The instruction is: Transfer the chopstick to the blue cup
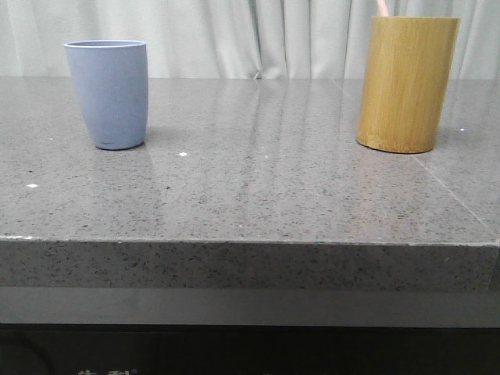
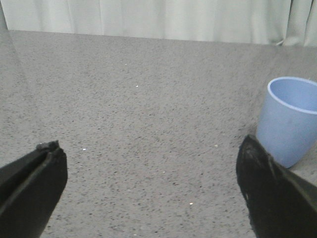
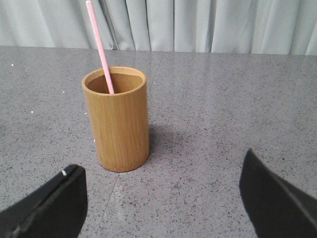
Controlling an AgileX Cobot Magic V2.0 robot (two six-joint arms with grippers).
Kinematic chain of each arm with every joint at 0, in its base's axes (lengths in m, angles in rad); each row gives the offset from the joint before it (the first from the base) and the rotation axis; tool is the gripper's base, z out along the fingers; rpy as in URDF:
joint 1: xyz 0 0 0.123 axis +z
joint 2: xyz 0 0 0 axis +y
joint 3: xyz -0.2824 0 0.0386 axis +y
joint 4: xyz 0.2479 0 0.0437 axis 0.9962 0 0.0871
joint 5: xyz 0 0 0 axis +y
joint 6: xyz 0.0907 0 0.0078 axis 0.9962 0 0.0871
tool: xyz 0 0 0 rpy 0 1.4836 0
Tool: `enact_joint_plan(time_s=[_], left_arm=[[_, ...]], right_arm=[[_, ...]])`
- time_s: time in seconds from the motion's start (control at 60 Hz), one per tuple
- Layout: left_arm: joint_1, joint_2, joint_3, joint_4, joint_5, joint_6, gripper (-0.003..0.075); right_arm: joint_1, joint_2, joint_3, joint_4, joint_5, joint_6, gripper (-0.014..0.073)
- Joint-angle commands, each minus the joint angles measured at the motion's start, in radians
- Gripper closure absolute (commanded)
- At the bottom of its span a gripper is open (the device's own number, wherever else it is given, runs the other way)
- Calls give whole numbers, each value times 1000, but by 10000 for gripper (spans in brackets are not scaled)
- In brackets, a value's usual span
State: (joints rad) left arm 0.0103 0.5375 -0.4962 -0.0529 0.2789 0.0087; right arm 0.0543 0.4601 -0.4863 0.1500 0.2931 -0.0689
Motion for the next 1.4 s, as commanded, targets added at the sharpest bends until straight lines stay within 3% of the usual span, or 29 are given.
enact_joint_plan(time_s=[0.0, 0.15, 0.383, 0.767, 1.033, 1.267, 1.383], left_arm=[[-1, 33, -61, -47, -40, -3, 29], [-5, 218, -244, -52, 144, 1, 29], [-114, 575, -664, -90, 466, 1, 29], [-275, 977, -1119, -84, 739, 24, 29], [-279, 1157, -1279, -54, 869, 24, 29], [-279, 1239, -1304, -49, 869, 25, 31], [-279, 1258, -1305, -49, 867, 27, 115]], right_arm=[[-1, 11, -38, 3, -80, -4, -50], [-1, 11, -38, 3, -79, -4, -50], [-1, 11, -38, 3, -77, -4, -50], [-1, 11, -38, 3, -73, -4, -50], [-1, 11, -38, 3, -73, -4, -50], [-1, 11, -38, 3, -73, -4, -50], [-1, 11, -38, 3, -73, -4, -50]])
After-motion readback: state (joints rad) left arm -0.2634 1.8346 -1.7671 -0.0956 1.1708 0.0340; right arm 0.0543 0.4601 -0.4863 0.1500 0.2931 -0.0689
